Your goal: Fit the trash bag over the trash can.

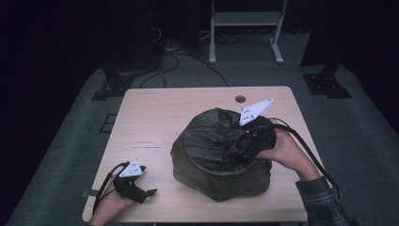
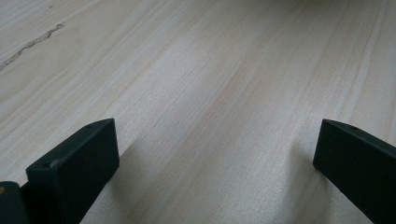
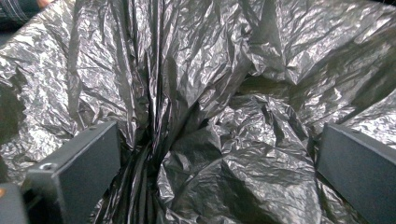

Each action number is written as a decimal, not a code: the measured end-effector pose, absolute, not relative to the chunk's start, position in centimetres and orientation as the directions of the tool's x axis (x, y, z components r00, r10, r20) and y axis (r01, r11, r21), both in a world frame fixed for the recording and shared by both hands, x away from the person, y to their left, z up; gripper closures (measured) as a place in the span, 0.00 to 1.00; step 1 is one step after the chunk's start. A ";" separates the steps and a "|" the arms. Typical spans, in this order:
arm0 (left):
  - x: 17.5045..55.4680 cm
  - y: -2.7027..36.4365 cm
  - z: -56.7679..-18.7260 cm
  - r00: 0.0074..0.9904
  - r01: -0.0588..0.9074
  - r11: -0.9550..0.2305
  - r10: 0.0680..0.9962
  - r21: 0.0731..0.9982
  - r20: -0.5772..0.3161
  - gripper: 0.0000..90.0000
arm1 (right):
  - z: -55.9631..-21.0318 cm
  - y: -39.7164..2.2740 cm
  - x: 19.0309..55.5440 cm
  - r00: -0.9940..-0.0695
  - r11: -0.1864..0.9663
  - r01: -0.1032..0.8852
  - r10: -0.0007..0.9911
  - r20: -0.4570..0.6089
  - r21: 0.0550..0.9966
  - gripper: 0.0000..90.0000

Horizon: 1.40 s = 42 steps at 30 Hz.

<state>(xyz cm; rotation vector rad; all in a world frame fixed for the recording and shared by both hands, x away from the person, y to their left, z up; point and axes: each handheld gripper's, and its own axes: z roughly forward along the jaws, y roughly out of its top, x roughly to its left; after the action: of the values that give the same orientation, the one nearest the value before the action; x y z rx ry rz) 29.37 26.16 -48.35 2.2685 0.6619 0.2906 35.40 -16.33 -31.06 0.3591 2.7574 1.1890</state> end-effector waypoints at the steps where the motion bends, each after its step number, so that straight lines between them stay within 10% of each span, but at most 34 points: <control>1: 29.4 26.2 -48.4 0.841 0.373 -0.590 0.541 0.716 0.008 0.00 | -31.1 -16.3 35.4 -0.965 0.667 0.172 0.264 -0.014 0.725 0.00; 32: 29.4 26.2 -48.4 0.841 0.373 -0.590 0.541 0.716 0.008 0.00 | -32.6 -12.1 35.7 -0.963 0.903 0.236 0.266 -0.035 0.360 0.00; 42: 29.4 26.2 -48.4 0.841 0.373 -0.590 0.541 0.716 0.008 0.00 | -30.9 -12.9 35.6 -0.962 0.863 0.222 0.269 -0.041 0.454 0.00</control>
<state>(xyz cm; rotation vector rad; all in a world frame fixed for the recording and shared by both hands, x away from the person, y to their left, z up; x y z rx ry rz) 29.36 26.16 -48.36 2.2678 0.6630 0.2900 35.58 -12.87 -30.92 0.3881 2.9324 0.6962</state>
